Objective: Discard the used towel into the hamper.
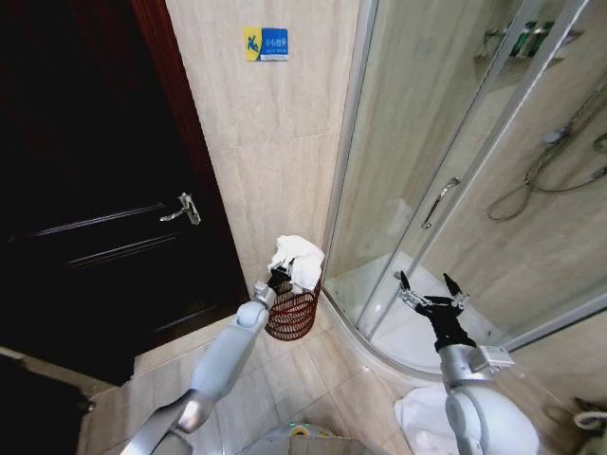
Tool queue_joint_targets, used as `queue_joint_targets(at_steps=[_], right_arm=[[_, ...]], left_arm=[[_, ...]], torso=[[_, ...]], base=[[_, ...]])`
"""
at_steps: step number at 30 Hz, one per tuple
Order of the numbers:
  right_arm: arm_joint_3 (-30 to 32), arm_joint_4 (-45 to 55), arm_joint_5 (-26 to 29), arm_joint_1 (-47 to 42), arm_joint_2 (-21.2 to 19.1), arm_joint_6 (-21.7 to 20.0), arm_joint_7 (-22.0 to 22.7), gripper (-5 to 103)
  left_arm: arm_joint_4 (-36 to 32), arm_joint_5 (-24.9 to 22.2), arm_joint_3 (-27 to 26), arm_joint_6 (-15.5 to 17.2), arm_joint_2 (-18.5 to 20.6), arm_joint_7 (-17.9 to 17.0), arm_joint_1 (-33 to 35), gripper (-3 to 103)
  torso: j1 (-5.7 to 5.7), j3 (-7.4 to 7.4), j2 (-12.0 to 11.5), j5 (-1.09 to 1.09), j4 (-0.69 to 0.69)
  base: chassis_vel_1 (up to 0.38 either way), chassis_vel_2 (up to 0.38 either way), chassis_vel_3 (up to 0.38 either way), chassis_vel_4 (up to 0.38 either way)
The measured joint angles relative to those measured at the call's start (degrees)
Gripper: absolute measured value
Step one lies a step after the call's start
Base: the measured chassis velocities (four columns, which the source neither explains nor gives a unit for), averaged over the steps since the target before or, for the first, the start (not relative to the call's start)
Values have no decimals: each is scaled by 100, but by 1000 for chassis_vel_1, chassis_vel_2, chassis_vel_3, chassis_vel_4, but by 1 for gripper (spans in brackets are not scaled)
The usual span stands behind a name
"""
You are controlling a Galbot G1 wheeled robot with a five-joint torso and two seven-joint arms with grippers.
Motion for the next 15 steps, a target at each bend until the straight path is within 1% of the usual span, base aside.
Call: queue_joint_targets(at_steps=[2, 3, 4, 5, 6, 7, 8, 9, 10, 11, 12, 13, 15], right_arm=[[7, -40, 0, -15, 5, 51, 0, 100], [18, -63, 5, -35, 2, 81, 0, 100], [18, -63, 5, -35, 2, 81, 0, 100], [25, -76, 11, -46, -1, 95, 0, 100], [33, -98, 27, -59, -7, 121, 0, 100], [33, -98, 27, -59, -7, 121, 0, 100], [39, -118, 38, -66, -13, 139, 0, 100], [40, -149, 49, -68, -18, 168, 0, 100], [35, -160, 51, -66, -18, 179, 0, 100], [23, -168, 52, -63, -15, 188, 1, 100], [23, -168, 52, -63, -15, 188, 1, 100], [19, -168, 53, -62, -13, 192, 1, 100], [8, -163, 78, -65, -11, 202, 2, 100]], left_arm=[[549, 35, -31, -142, -176, -32, -138, 10], [867, 19, -63, -205, -287, -87, -230, 10], [867, 19, -63, -205, -287, -87, -230, 10], [1012, 7, -82, -234, -335, -111, -276, 10], [1268, 49, -148, -260, -419, -147, -368, 6], [1268, 49, -148, -260, -419, -147, -368, 6], [1457, 131, -212, -287, -474, -161, -439, 10], [1816, 382, -367, -326, -590, -193, -588, 15], [1926, 555, -453, -290, -641, -239, -637, 20], [2010, 922, -572, -97, -715, -443, -680, 26], [2010, 922, -572, -97, -715, -443, -680, 26], [2023, 1122, -612, 29, -742, -576, -687, 26], [2026, 1785, -710, 344, -806, -1089, -686, 36]], torso=[[0, 0, 0, 0, 1], [0, 0, 0, -1, 0], [0, 0, 0, -1, 0], [0, 0, 0, -1, -1], [0, 0, 0, 0, -1], [0, 0, 0, 0, -1], [0, -1, 1, 0, 0], [0, 0, 0, 0, 0], [0, 0, 0, 0, 0], [0, -1, 0, 1, -1], [0, -1, 0, 1, -1], [0, -1, 1, 0, -1], [0, 0, 0, -1, 0]], base=[[0, 0, 0, 0], [0, 0, 0, 0], [0, 0, 0, 0], [0, 0, 0, 0], [0, 0, 0, 0], [0, 0, 0, 0], [0, 0, 0, 0], [0, 0, 0, 0], [0, 0, 0, 0], [0, 0, 0, 0], [0, 0, 0, 0], [0, 0, 0, 0], [0, 0, 0, 0]])
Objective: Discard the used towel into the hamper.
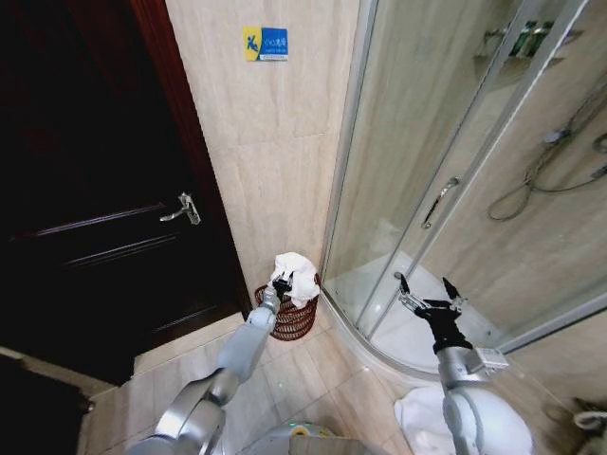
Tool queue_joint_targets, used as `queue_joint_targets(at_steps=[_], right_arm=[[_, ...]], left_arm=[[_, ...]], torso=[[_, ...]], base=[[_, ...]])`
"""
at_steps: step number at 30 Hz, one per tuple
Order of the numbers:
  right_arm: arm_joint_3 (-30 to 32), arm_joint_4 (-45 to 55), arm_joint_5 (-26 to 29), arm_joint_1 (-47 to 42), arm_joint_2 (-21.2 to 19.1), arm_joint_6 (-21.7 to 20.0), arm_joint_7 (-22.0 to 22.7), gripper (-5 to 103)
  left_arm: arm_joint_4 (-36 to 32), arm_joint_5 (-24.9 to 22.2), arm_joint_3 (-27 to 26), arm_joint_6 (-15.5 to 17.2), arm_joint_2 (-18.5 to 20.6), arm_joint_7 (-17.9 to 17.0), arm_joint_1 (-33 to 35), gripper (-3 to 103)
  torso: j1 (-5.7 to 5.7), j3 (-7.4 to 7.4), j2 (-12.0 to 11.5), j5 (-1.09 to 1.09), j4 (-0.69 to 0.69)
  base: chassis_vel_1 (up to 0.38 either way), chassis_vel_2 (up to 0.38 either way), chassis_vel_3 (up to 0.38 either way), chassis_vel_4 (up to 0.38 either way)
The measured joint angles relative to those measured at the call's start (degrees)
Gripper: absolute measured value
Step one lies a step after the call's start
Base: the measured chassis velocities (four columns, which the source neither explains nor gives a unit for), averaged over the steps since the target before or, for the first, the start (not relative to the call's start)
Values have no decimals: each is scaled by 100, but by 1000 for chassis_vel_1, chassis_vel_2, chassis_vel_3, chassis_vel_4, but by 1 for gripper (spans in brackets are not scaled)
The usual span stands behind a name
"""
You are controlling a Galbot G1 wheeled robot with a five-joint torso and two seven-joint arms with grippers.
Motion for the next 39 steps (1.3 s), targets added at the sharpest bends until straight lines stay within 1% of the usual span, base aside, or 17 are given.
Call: queue_joint_targets(at_steps=[1, 5, 9, 10, 12, 15, 17, 18, 23, 24, 26, 28, 29, 31, 32, 36, 39], right_arm=[[4, 5, 17, -6, -7, 7, 0, 100], [11, 7, 43, -38, -20, 39, 1, 100], [0, 34, 48, -56, -20, 46, 2, 100], [-3, 63, 51, -53, -25, 46, 3, 100], [-1, 82, 58, -44, -31, 42, 6, 100], [23, 145, 136, -26, -62, 13, 15, 100], [25, 154, 152, -26, -67, 9, 16, 100], [25, 167, 187, -30, -81, 2, 12, 100], [-3, 198, 215, -34, -93, -12, -30, 100], [-3, 198, 215, -34, -93, -12, -30, 100], [-8, 232, 224, -82, -103, -41, -77, 100], [-9, 240, 224, -99, -108, -42, -96, 100], [-9, 262, 222, -156, -117, -51, -140, 100], [-4, 317, 218, -243, -117, -92, -162, 100], [-4, 317, 218, -243, -117, -92, -162, 100], [85, 449, 299, -442, -129, -133, -203, 100], [139, 497, 361, -495, -155, -178, -234, 100]], left_arm=[[-37, 309, -39, 36, -13, -168, 12, 42], [-277, 814, -87, 20, 5, -268, 119, 53], [-749, 825, 29, 168, 171, -35, 347, 64], [-1063, 570, 135, 334, 293, 107, 517, 75], [-1257, 332, 185, 419, 358, 144, 606, 75], [-2406, -613, 115, 715, 623, 172, 1116, 90], [-2620, -718, 70, 763, 677, 175, 1212, 96], [-3377, -972, -145, 861, 868, 193, 1592, 98], [-5059, -1295, -908, 974, 1363, 248, 2720, 100], [-5059, -1295, -908, 974, 1363, 248, 2720, 100], [-5880, -1876, -1281, 1144, 1624, 173, 3395, 100], [-6031, -2001, -1368, 1178, 1661, 150, 3499, 100], [-6514, -2343, -1708, 1261, 1746, 71, 3845, 100], [-6959, -2574, -2097, 1283, 1783, 13, 4157, 100], [-6959, -2574, -2097, 1283, 1783, 13, 4157, 100], [-7372, -2678, -3049, 1154, 1785, 144, 4561, 100], [-7445, -2704, -3325, 1108, 1787, 234, 4690, 100]], torso=[[0, 0, 0, 1, 1], [-1, 0, 0, 0, 0], [-1, -1, 0, 0, -1], [-1, 0, 0, -1, 0], [-1, 0, 0, -1, 2], [-1, -1, 0, -4, -2], [-1, 0, 0, -3, -1], [-1, -1, 0, -1, 0], [-1, -2, 1, 0, 1], [-1, -2, 1, 0, 1], [-1, -1, 1, -3, 2], [-2, -1, 1, -1, 2], [-2, -2, 1, -2, 0], [-2, -1, 1, -1, 0], [-2, -1, 1, -1, 0], [-2, -1, 1, -2, 0], [-2, -1, 1, -1, 0]], base=[[0, 0, 0, 0], [0, 0, 0, 0], [0, 0, 0, 0], [0, 0, 0, 0], [0, 0, 0, 0], [0, 0, 0, 0], [0, 0, 0, 0], [0, 0, 0, 0], [0, 0, 0, 0], [0, 0, 0, 0], [0, 0, 0, 0], [0, 0, 0, 0], [0, 0, 0, 0], [0, 0, 0, 0], [0, 0, 0, 0], [0, 0, 0, 0], [0, 0, 0, 0]])
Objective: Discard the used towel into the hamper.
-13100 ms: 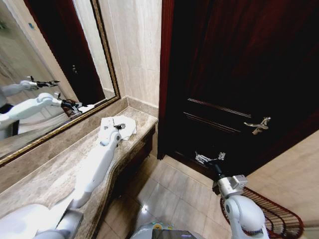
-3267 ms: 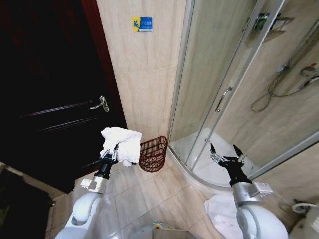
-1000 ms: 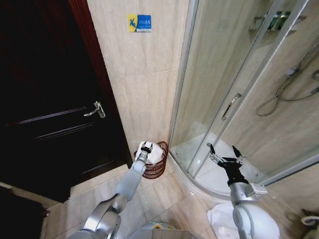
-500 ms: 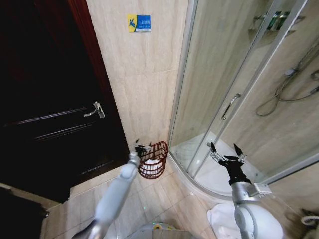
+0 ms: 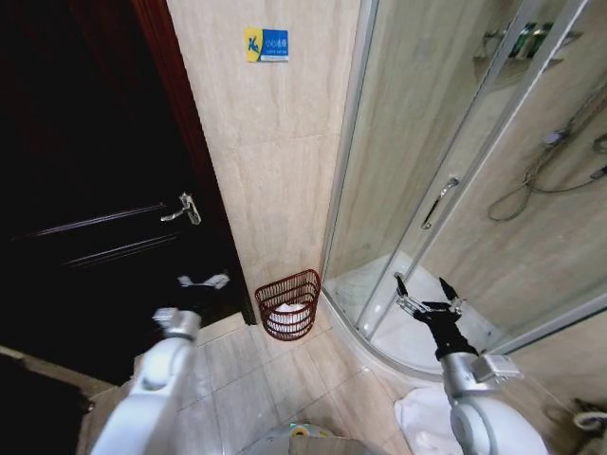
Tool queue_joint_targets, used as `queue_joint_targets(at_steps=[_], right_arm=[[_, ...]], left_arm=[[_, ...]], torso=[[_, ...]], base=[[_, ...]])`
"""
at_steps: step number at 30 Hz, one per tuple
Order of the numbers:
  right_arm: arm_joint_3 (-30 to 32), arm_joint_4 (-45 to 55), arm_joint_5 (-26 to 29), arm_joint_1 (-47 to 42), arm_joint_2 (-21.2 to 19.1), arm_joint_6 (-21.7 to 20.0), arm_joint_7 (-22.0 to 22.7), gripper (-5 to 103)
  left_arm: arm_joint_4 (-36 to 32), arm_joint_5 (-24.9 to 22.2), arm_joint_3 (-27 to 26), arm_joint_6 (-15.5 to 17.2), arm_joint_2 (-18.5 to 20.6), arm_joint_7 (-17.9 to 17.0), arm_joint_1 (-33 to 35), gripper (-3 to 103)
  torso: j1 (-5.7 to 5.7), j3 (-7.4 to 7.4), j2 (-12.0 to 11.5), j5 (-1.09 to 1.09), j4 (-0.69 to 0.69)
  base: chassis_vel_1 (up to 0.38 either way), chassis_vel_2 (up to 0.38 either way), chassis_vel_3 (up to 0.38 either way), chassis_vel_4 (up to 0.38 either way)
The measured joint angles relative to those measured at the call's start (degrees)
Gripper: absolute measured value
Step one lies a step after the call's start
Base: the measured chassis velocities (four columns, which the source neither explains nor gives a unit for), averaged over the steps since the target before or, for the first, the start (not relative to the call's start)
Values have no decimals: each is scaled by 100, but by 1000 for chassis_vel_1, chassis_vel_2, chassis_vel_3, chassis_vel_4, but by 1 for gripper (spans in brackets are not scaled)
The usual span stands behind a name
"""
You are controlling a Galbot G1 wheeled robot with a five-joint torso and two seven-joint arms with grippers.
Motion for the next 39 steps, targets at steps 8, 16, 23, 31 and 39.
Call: queue_joint_targets(at_steps=[8, 16, 23, 31, 39], right_arm=[[-46, 173, -135, -6, 82, -203, -120, 100], [23, 401, -343, -251, 41, -432, -201, 100], [0, 477, -496, -159, 57, -586, -190, 100], [-11, 467, -521, -147, 63, -566, -183, 100], [-26, 333, -431, -119, 76, -268, -176, 100]], left_arm=[[-620, -38, -30, 5, -301, 56, 620, 100], [-616, 138, 93, -146, -332, 104, 664, 100], [-530, 140, 179, -285, -336, 284, 597, 100], [-518, 153, 253, -280, -336, 314, 491, 100], [-532, 207, 282, -280, -337, 314, 509, 100]], torso=[[0, 0, 0, 0, 1], [1, 1, 0, 0, 0], [4, 2, -2, 1, 0], [2, 2, -2, 2, -2], [-4, -1, 0, -1, 2]], base=[[0, 0, 0, 0], [0, 0, 0, 0], [20, -19, -22, 29], [127, -146, -152, 151], [226, -214, -233, 225]])
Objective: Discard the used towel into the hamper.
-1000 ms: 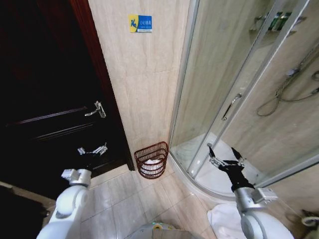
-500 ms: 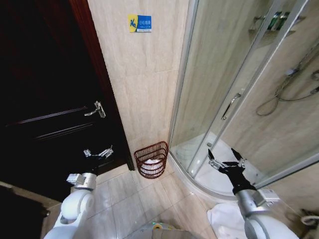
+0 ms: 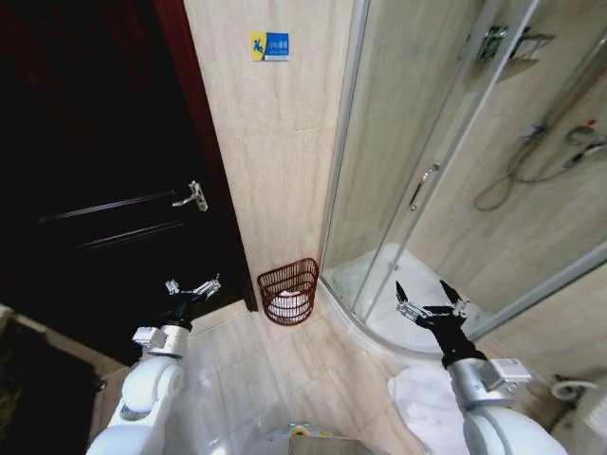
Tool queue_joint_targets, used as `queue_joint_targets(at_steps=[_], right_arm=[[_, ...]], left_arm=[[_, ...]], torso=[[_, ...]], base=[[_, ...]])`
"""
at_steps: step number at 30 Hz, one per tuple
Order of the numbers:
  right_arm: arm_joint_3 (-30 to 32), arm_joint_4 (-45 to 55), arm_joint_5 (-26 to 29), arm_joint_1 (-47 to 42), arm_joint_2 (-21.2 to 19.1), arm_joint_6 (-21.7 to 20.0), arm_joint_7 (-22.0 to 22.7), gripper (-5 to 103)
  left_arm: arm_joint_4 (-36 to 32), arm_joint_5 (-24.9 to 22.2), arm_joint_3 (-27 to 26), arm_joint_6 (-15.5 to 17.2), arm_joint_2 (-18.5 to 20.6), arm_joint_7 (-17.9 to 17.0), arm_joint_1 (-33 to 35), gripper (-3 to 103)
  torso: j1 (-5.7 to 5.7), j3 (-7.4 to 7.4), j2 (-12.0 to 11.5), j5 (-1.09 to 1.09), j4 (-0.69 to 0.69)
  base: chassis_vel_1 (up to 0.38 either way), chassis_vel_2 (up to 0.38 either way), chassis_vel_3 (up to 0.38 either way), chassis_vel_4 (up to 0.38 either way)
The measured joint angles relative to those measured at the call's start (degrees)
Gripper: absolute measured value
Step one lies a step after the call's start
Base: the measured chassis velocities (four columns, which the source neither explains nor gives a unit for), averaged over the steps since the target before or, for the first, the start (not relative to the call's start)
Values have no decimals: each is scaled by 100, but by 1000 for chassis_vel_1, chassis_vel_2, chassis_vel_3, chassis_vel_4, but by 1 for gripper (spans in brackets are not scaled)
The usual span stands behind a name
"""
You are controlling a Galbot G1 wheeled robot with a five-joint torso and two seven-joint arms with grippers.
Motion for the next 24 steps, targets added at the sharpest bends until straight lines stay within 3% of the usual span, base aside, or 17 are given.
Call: queue_joint_targets(at_steps=[8, 17, 24], right_arm=[[15, -85, 167, -24, -3, 154, 65, 100], [60, -65, 205, -61, -16, 100, 71, 100], [57, -51, 225, -25, -16, 86, 106, 100]], left_arm=[[-71, 90, 32, -11, -17, 0, 24, 100], [-135, 97, 13, -11, -11, -2, 41, 100], [-190, 122, 5, -11, -25, -5, 89, 100]], torso=[[4, 2, 0, 3, -2], [9, 3, -4, 2, -1], [4, 1, -2, 1, -1]], base=[[45, -55, -47, 64], [-58, 9, 75, -14], [-99, -140, 107, 129]])
